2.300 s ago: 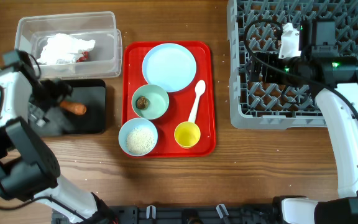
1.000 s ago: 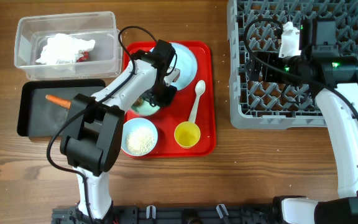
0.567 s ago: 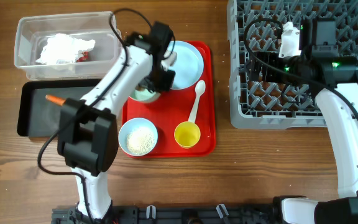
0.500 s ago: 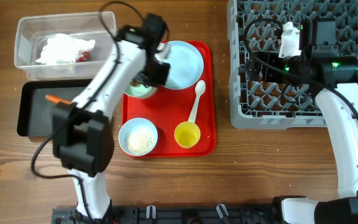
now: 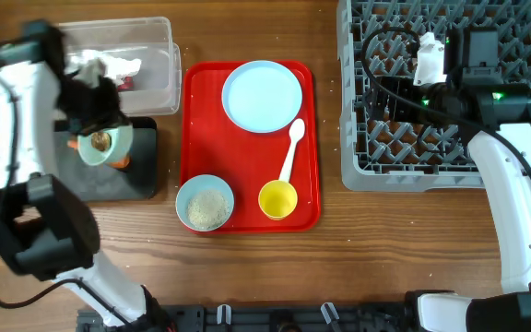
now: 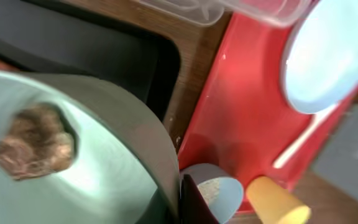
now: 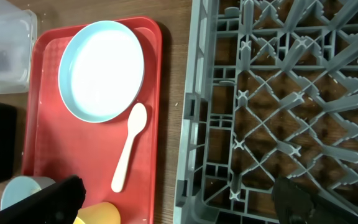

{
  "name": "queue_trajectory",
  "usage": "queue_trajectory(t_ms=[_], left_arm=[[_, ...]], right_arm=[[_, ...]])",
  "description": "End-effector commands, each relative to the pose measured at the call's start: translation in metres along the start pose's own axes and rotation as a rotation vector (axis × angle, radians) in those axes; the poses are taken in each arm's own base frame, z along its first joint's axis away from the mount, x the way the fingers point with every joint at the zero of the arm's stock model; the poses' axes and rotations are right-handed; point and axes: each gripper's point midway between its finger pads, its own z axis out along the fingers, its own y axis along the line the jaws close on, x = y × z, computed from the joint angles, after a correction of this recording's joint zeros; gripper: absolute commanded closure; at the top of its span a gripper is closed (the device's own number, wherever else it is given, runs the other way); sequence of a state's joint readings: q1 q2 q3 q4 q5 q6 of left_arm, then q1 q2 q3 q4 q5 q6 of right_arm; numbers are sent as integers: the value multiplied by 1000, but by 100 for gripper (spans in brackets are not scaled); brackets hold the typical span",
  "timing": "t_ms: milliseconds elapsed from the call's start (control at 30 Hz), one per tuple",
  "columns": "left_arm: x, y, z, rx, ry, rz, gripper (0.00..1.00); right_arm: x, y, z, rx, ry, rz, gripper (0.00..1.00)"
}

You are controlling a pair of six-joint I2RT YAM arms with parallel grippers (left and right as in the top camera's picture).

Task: Sort waste into correct bins and load items into the dishwasher rack
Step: 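Tip the green bowl over the black tray to dump the food scrap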

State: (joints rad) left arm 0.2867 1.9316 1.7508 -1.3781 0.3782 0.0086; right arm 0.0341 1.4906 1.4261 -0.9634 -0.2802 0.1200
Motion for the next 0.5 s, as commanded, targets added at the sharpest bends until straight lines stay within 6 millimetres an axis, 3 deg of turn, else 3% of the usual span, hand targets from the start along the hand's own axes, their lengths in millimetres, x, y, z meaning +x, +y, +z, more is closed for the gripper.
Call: queue_trajectory(t_ms=[0, 167, 333, 467], left_arm=[[-6, 1, -20, 345, -97, 78, 96], [-9, 43, -35, 642, -313, 105, 96], [-4, 85, -55, 837, -537, 24, 96], [-5, 104, -73, 907, -655, -13, 96]], right_arm=[[-7, 1, -1, -3, -15, 10, 0], [-7, 1, -1, -3, -15, 11, 0], [-7, 1, -1, -3, -16, 18, 0], [-7, 1, -1, -3, -14, 19, 0]])
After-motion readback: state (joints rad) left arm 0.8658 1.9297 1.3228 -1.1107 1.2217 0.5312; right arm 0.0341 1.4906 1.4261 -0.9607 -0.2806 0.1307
